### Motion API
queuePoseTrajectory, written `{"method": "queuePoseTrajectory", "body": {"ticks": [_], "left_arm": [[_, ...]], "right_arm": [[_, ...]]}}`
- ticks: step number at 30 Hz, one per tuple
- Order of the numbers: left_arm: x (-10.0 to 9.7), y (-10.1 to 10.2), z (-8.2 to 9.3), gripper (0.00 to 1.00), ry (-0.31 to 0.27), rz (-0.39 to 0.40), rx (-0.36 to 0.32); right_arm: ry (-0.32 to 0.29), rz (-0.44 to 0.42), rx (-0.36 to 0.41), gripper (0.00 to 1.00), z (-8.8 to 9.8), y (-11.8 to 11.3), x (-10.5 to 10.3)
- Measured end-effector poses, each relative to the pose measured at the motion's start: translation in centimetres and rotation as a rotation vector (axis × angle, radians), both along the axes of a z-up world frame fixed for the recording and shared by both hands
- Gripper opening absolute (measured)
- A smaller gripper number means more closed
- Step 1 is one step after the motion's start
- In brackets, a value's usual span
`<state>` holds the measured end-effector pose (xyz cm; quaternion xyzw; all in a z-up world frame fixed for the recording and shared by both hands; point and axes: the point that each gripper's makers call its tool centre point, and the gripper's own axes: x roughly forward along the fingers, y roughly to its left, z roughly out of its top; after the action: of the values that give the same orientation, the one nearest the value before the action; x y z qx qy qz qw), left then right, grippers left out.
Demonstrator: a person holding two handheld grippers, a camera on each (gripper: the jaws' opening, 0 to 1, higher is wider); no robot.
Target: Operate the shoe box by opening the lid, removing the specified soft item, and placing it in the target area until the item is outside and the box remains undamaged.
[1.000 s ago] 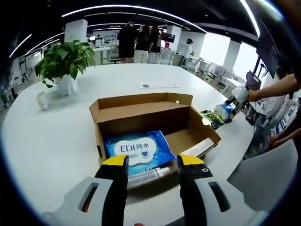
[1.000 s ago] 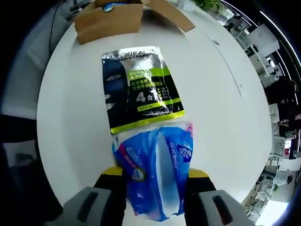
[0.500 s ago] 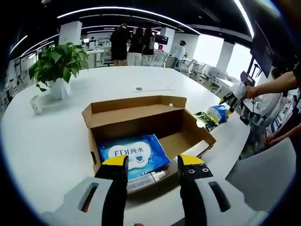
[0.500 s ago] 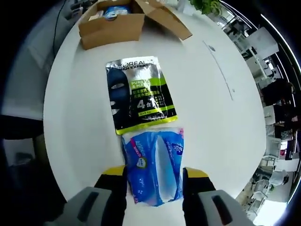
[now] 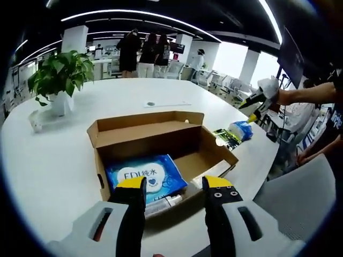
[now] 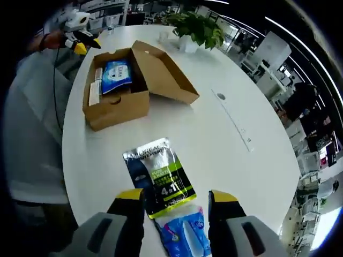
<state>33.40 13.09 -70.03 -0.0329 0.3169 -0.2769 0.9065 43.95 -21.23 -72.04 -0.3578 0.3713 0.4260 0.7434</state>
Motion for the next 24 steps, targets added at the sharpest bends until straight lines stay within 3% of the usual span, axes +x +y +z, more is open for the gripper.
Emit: {"method": "queuePoseTrajectory", "body": {"ticks": [5, 11, 19, 24], "left_arm": [[-0.2, 0.8, 0.5, 0.42, -0.009, 0.007, -0.007], [-0.3, 1.7, 0.9, 0.42, -0.017, 0.018, -0.014], [-0.3, 2.9, 0.7, 0.42, -0.014, 0.025, -0.02], [-0.3, 3.5, 0.7, 0.42, -0.017, 0.038, -0.025]], "right_arm": [[0.009, 0.019, 0.072, 0.44, 0.6, 5.2, 0.0], [0.08, 0.004, 0.242, 0.42, 0.8, 13.1, -0.6], [0.13, 0.053, 0.24, 0.41, -1.7, 18.7, -2.2], [0.153, 0.058, 0.248, 0.41, -2.8, 20.8, -2.5]]}}
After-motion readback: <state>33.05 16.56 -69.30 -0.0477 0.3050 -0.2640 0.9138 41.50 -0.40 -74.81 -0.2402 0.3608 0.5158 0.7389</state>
